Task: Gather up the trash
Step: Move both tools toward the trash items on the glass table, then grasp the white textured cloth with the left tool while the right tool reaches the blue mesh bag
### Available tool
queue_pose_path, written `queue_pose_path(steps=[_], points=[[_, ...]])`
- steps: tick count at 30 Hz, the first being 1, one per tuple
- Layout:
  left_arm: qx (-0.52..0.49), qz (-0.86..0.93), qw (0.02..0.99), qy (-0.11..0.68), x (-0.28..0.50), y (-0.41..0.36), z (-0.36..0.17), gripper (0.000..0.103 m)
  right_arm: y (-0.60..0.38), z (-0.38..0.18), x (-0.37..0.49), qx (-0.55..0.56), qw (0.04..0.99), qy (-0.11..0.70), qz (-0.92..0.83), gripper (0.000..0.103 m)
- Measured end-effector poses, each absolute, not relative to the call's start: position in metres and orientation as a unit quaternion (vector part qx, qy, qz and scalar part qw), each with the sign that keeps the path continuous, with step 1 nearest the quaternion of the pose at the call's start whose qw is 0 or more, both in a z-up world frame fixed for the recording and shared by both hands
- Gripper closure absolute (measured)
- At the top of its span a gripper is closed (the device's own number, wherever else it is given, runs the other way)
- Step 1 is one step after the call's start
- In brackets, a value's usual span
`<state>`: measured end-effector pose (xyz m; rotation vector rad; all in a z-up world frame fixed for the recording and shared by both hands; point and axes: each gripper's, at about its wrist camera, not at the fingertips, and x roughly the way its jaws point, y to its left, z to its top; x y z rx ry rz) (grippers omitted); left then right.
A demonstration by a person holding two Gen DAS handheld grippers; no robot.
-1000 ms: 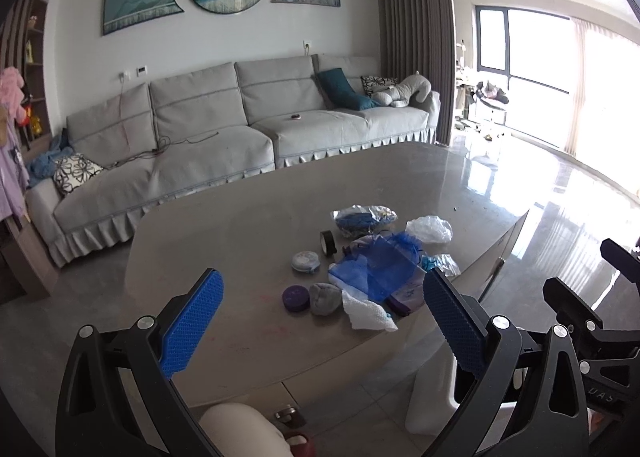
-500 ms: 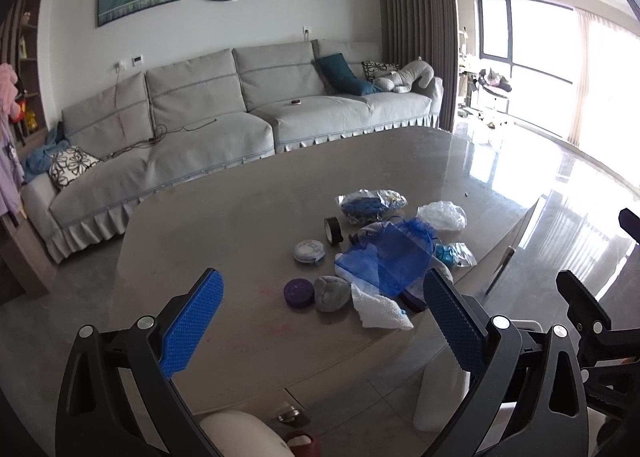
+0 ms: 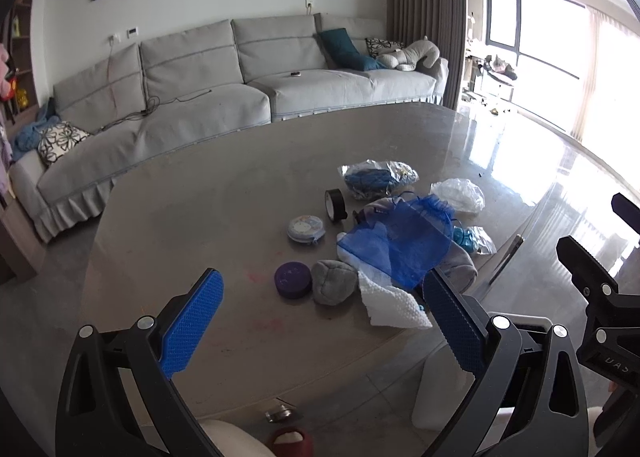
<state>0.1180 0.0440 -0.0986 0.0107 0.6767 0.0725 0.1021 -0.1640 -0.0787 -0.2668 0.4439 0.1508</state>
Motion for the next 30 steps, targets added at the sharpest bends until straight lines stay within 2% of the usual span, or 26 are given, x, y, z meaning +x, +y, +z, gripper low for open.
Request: queue_pose_path(steps=[18,28,29,30], points=[[-0.015,0.005,0.918,0.397,0.167,0.011,-0.18,0.005,-0.179,-0.12,0.141,-0.108,0.958,0.256,0.065,0.004],[-0.014,0.013,0.904,0.427,0.187,0.001,-0.206,0.005,-0.18,-0.132,0.15,-0.111,0.956,0.262,0.07,0.004],[-0.015,0.013,0.903,0.43,0.188,0.002,-0.208,0.007,-0.18,-0.133,0.151,-0.109,0.956,0.262,0.07,0.004],[-0.012,0.013,0.9,0.435,0.191,0.001,-0.211,0.013,-0.18,-0.134,0.152,-0.109,0.956,0.263,0.071,0.004]])
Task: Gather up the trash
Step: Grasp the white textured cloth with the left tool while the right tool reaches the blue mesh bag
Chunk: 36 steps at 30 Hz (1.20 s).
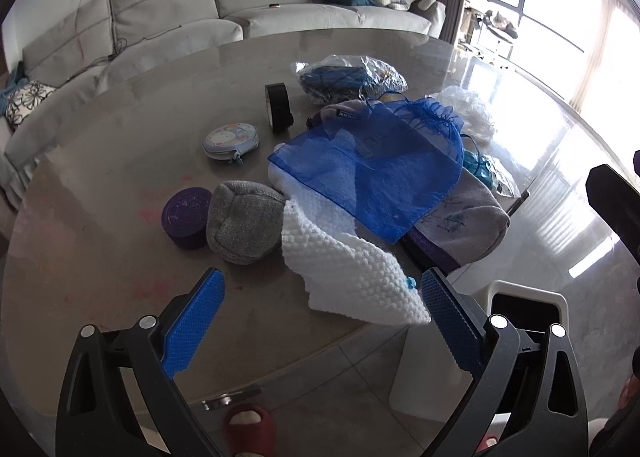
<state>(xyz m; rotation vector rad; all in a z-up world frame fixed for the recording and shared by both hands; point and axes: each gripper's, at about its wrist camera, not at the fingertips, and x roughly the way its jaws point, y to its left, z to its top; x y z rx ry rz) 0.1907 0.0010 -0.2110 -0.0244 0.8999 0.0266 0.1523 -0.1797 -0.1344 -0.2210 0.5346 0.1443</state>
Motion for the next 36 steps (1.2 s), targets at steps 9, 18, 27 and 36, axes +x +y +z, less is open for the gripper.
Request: queue_pose_path(steps=[9,18,27,36], points=[[-0.035,-0.044,0.885,0.462,0.202,0.003,-0.233,0.098,-0.175,-0.144,0.158,-0.112,0.952,0.275,0.078,0.004],[-0.018,-0.028,0.914,0.403,0.182,0.018,-0.188,0.099,-0.156,-0.154,0.162,-0.14,0.947,0.274,0.091,0.004],[-0.015,-0.034,0.918,0.396,0.189,0.03,-0.179,0.099,-0.1,-0.186,0.168,-0.275,0.925,0.238,0.109,0.004],[-0.014,-0.034,0.919,0.393,0.189,0.034,-0.176,0.099,-0.078,-0.206,0.199,-0.326,0.91,0.222,0.127,0.004]])
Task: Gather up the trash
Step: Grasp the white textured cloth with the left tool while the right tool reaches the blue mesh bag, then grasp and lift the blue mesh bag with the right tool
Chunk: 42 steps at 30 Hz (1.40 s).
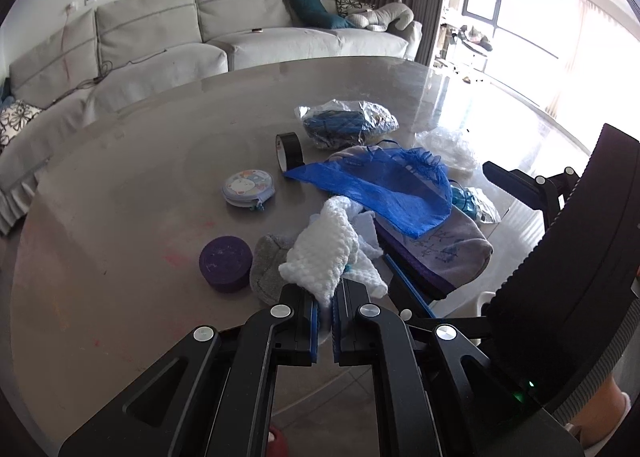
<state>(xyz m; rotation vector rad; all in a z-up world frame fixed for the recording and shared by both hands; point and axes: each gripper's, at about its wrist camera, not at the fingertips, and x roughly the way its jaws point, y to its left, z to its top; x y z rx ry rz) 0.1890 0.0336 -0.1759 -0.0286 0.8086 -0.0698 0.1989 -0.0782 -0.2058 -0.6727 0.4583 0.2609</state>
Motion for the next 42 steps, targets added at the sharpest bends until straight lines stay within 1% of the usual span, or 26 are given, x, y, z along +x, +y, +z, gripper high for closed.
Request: queue_pose_path(steps=[1,3,5,6,8,9,10,11,12,14,22,35,42], points=[[-0.014,-0.035,0.919,0.392,0.188,0.034,-0.175,0.099,-0.078,-0.208,0.202,-0.327,0.91,0.222,0.127,0.005],[-0.01,-0.036,0.92,0.391,0.187,0.034,-0.174,0.099,-0.075,-0.212,0.209,-0.33,0.906,0.228,0.133,0.015],[-0.01,-0.036,0.92,0.391,0.186,0.035,-0.173,0.099,-0.074,-0.214,0.219,-0.329,0.903,0.241,0.134,0.04],[-0.011,-0.037,0.919,0.392,0.187,0.035,-0.173,0.099,-0.074,-0.215,0.225,-0.325,0.901,0.252,0.138,0.047],[-0.012,-0.036,0.92,0.391,0.186,0.036,-0.173,0.099,-0.076,-0.216,0.23,-0.31,0.899,0.271,0.149,0.066],[-0.012,-0.037,0.919,0.391,0.186,0.035,-0.173,0.099,-0.076,-0.216,0.233,-0.305,0.899,0.276,0.15,0.07],[-0.012,-0.036,0.92,0.391,0.186,0.035,-0.173,0.099,-0.076,-0.217,0.233,-0.304,0.898,0.28,0.15,0.079],[-0.012,-0.036,0.92,0.39,0.185,0.035,-0.172,0.099,-0.075,-0.217,0.234,-0.302,0.898,0.284,0.15,0.094],[-0.011,-0.036,0.92,0.389,0.185,0.035,-0.172,0.099,-0.075,-0.218,0.236,-0.296,0.897,0.291,0.153,0.102],[-0.012,-0.036,0.921,0.388,0.185,0.035,-0.171,0.099,-0.077,-0.218,0.237,-0.276,0.898,0.304,0.158,0.102],[-0.014,-0.031,0.926,0.377,0.18,0.037,-0.163,0.099,-0.083,-0.198,0.224,-0.241,0.913,0.289,0.155,0.102],[-0.007,-0.026,0.941,0.337,0.158,0.033,-0.128,0.099,-0.119,-0.125,0.185,-0.155,0.943,0.257,0.14,0.102],[-0.003,-0.041,0.945,0.323,0.148,0.018,-0.115,0.099,-0.139,-0.098,0.158,-0.127,0.952,0.244,0.131,0.102]])
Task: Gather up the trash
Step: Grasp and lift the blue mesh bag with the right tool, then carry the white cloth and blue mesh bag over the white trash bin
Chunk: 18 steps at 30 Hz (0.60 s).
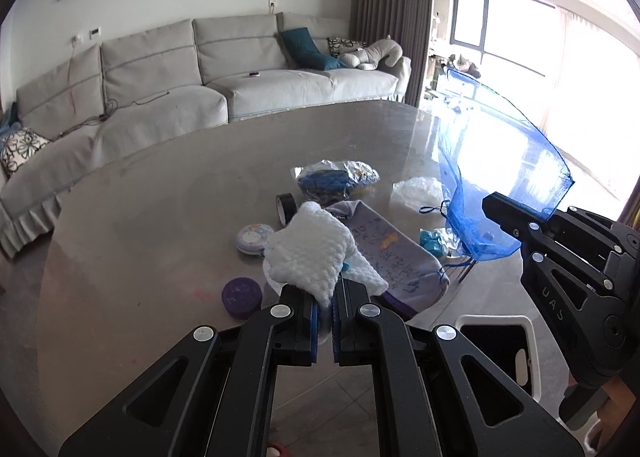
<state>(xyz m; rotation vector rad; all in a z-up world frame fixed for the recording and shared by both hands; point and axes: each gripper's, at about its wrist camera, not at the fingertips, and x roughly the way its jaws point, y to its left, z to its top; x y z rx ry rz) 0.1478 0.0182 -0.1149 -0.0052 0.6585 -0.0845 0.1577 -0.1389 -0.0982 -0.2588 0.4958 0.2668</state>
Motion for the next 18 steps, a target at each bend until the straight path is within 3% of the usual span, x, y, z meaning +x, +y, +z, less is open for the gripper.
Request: queue_pose_path(steps=[18], points=[[0.031,-0.152,0.941,0.3,0.12,-0.073,-0.106,0.098,-0.211,-0.082,0.089,-0.098,0.966,0.239,0.033,0.102]])
